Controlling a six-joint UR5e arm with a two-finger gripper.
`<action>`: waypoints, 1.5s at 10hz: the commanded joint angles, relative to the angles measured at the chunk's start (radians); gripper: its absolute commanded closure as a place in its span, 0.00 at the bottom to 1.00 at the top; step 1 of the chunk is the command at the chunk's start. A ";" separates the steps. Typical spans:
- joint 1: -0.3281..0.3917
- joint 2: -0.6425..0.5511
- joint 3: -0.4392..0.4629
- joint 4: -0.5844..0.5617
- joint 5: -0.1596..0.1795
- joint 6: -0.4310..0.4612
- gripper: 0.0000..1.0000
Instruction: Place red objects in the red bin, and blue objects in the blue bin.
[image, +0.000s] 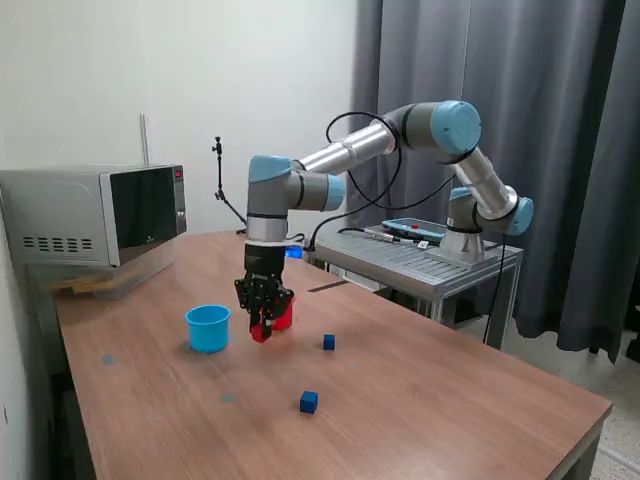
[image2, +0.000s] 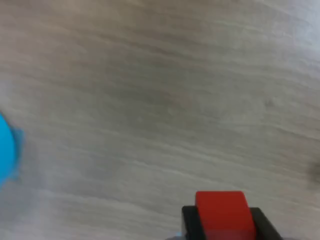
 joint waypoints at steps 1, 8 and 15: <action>-0.025 -0.030 0.040 0.004 -0.008 0.054 1.00; -0.094 -0.142 0.155 0.004 -0.041 0.146 1.00; -0.153 -0.296 0.306 0.019 -0.041 0.235 1.00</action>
